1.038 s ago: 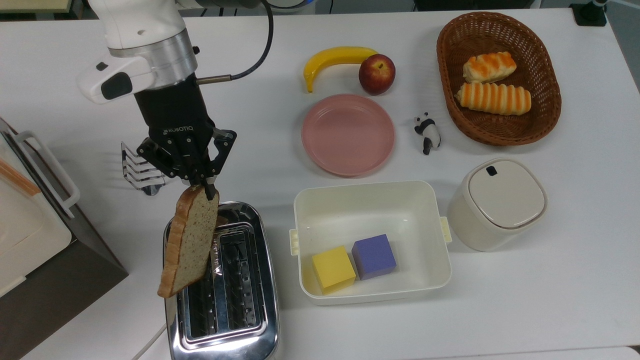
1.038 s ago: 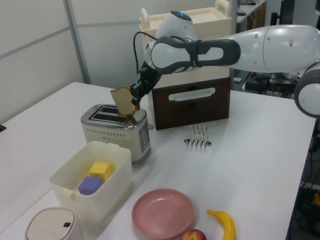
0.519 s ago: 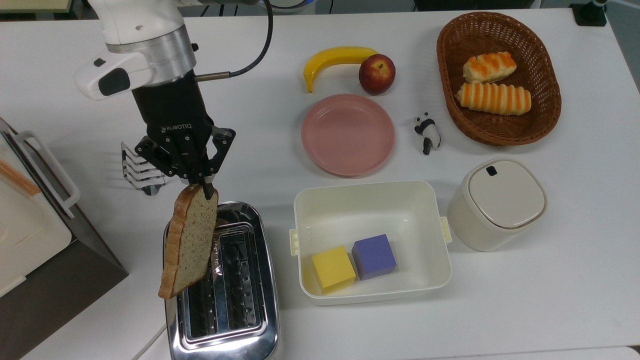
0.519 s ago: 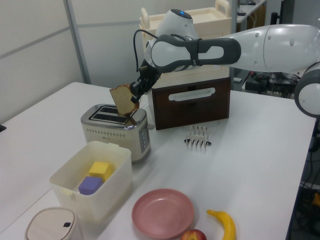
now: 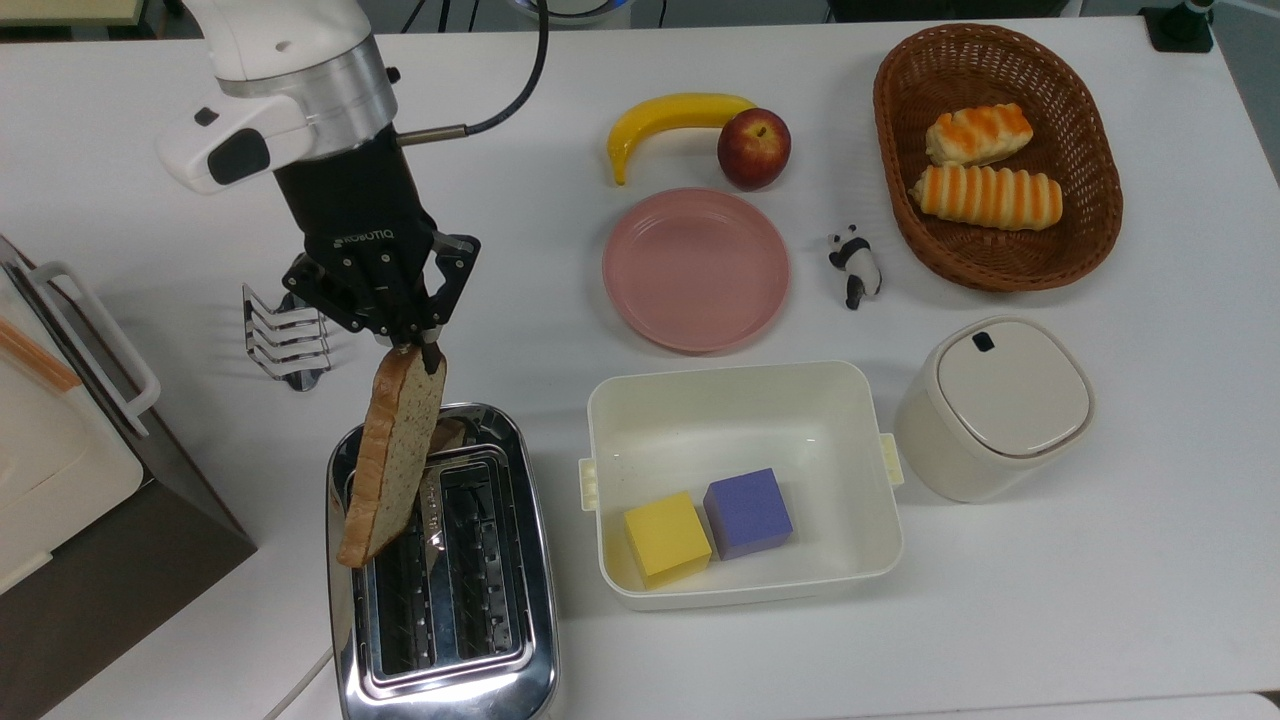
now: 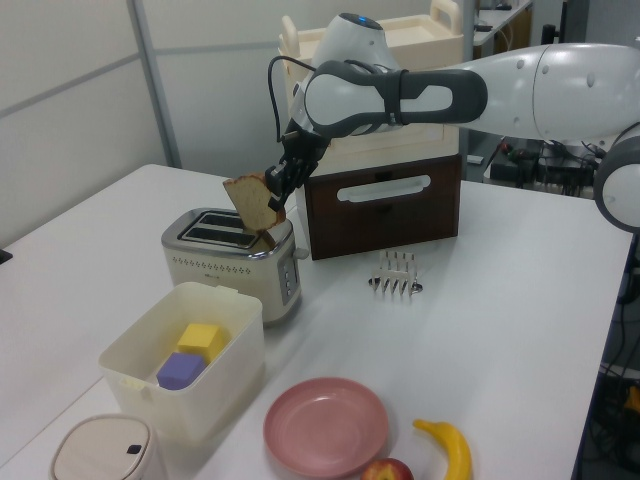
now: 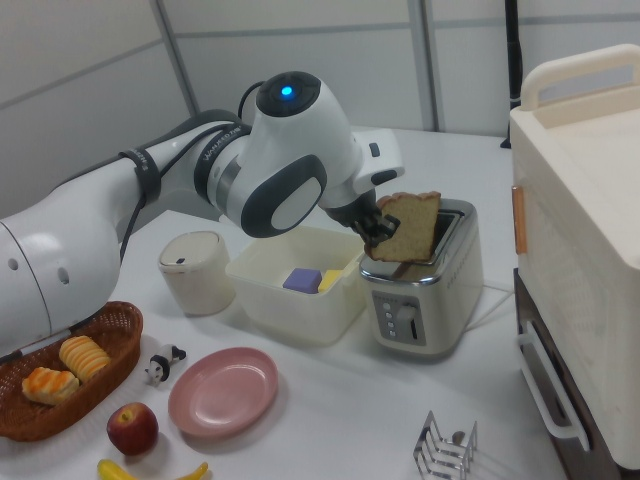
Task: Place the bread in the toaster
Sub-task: 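Lower the bread slice edge-first into the toaster slot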
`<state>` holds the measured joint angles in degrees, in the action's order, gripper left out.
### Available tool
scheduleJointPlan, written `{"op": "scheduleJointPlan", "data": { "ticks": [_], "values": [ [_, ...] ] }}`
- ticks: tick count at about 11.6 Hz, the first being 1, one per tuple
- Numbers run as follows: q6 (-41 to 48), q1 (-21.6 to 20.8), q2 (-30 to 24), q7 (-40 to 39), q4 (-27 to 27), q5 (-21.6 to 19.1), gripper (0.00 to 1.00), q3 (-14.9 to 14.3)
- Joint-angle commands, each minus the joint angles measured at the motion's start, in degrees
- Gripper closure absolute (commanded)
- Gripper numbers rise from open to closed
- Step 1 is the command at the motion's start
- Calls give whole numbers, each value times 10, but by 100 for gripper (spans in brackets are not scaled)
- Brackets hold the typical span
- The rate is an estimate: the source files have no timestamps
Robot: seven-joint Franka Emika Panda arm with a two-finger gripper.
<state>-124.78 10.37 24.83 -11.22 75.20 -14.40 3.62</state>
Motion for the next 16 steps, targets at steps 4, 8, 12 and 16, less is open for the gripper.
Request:
{"op": "scheduleJointPlan", "data": {
  "ticks": [4, 8, 12, 16],
  "values": [
    [11, -2, -11, -16, 16, -4, 97, -5],
    [-50, 1, -1, -10, 17, -7, 97, -5],
    [-51, 0, 2, -10, 17, -8, 71, -5],
    [-49, 2, 0, -10, 15, -11, 47, -3]
  ]
}}
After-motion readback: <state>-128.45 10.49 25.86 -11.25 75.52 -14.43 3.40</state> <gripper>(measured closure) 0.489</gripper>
